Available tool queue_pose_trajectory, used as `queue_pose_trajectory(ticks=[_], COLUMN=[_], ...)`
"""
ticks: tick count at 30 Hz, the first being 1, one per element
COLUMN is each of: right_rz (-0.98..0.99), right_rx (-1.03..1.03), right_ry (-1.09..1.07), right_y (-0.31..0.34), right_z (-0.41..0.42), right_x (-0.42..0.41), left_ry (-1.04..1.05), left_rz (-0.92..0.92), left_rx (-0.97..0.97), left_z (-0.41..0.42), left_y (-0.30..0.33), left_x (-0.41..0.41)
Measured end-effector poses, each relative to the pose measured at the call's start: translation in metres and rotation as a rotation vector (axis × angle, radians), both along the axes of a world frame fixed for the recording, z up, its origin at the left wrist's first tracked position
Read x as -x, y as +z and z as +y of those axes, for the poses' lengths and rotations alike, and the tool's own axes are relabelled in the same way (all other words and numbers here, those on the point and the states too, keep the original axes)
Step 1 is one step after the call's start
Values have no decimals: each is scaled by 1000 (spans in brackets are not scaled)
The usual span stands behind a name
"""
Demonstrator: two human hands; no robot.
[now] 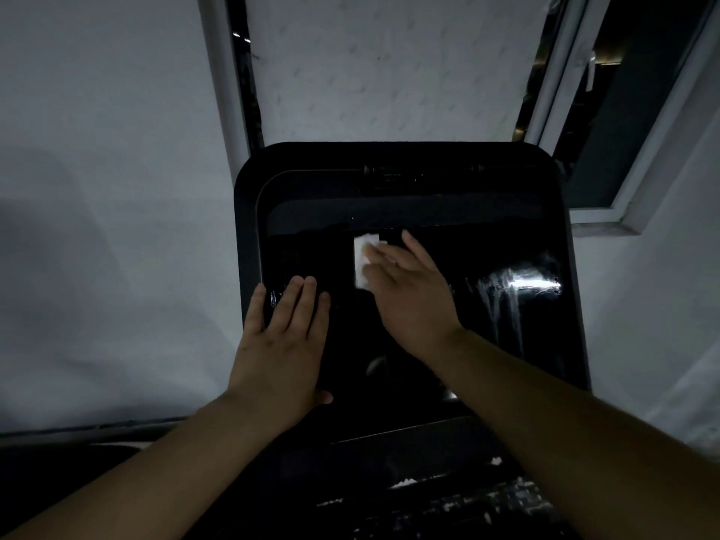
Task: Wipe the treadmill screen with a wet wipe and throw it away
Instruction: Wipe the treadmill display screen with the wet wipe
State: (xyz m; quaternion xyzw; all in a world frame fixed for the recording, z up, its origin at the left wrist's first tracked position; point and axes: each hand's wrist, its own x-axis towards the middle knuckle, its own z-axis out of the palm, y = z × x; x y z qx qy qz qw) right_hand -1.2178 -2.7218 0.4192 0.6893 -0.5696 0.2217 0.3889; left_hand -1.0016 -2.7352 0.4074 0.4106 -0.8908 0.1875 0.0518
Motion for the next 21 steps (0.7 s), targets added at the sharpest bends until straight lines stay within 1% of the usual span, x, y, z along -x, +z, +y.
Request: queue_pose_trajectory(ticks=[2,5,9,12,14,16,21], right_rz=[-7,-12,-20,25,13,-12,-70], right_rx=[16,23,-95,-64,7,35,52], right_ry=[-10,9,53,26,-19,-58,-100], right_y=[15,19,16,16,15,14,5], right_z=[-14,-20,-16,-14,-9,-5,-9], right_x=[-4,-21,-40,-15,12,29,27], left_ry=[-4,-18,-38,-31,-18,-11,41], left_rz=[8,21,62,43,22,24,-12], left_rx=[7,13,24,5,-7,-1,-20], left_z=[-1,-2,-4,-3,-2,-1,5], left_y=[-1,-2,-4,-1,0,1,6], left_x=[1,0,-1,-3,-2,-2,4])
